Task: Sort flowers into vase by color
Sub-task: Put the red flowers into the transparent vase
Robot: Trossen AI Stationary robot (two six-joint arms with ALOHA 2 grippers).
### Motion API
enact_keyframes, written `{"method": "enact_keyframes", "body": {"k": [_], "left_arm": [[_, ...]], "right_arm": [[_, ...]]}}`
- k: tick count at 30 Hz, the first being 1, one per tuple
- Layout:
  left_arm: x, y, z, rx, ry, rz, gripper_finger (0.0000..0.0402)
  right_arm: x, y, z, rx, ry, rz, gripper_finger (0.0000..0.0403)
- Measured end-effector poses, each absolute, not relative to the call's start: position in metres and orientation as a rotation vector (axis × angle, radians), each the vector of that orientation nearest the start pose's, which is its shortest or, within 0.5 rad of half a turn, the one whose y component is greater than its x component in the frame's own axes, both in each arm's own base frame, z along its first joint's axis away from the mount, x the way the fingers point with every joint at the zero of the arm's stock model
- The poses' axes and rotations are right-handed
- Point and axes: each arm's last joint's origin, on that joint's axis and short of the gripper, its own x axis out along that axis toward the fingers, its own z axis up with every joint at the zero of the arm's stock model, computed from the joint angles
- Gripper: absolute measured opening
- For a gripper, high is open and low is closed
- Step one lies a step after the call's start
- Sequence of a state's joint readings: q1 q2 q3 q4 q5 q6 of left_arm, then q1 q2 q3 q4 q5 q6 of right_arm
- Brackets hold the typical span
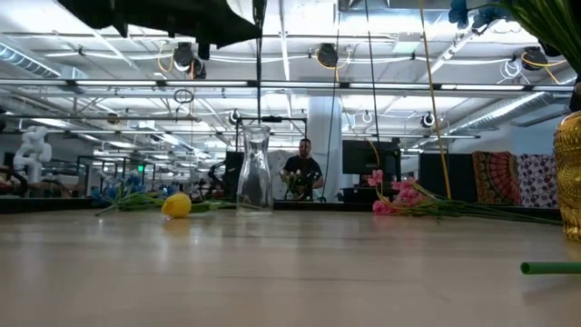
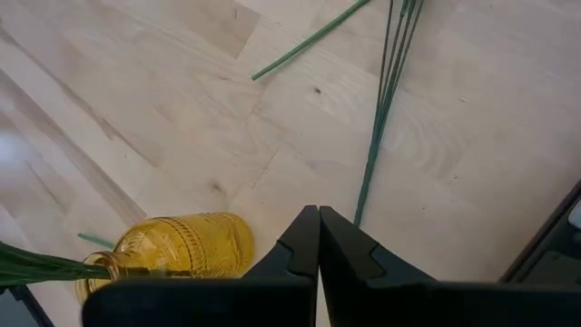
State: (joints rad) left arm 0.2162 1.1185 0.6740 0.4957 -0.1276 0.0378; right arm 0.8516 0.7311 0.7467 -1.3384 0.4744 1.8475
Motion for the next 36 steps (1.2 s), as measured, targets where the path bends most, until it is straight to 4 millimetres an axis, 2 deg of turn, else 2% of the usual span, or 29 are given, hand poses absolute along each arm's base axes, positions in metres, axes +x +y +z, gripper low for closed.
{"method": "enact_keyframes", "body": {"k": [6,16,22,27,36], "left_arm": [[0.245,0.061,0.273,0.03,0.02,0.359,0.0001],[0.271,0.066,0.235,-0.022,0.135,0.355,0.001],[0.274,0.067,0.228,-0.081,0.152,0.354,0.0026],[0.273,0.066,0.225,-0.084,0.19,0.338,0.0058],[0.272,0.067,0.22,-0.133,0.241,0.348,0.0143]], "right_arm": [[0.07,0.059,0.253,0.847,0.889,-0.645,0.0],[0.07,0.059,0.253,0.85,0.886,-0.647,0.0],[0.07,0.059,0.253,0.854,0.879,-0.651,0.0],[0.07,0.059,0.253,0.862,0.866,-0.662,0.0],[0.07,0.059,0.253,0.862,0.865,-0.663,0.0]]}}
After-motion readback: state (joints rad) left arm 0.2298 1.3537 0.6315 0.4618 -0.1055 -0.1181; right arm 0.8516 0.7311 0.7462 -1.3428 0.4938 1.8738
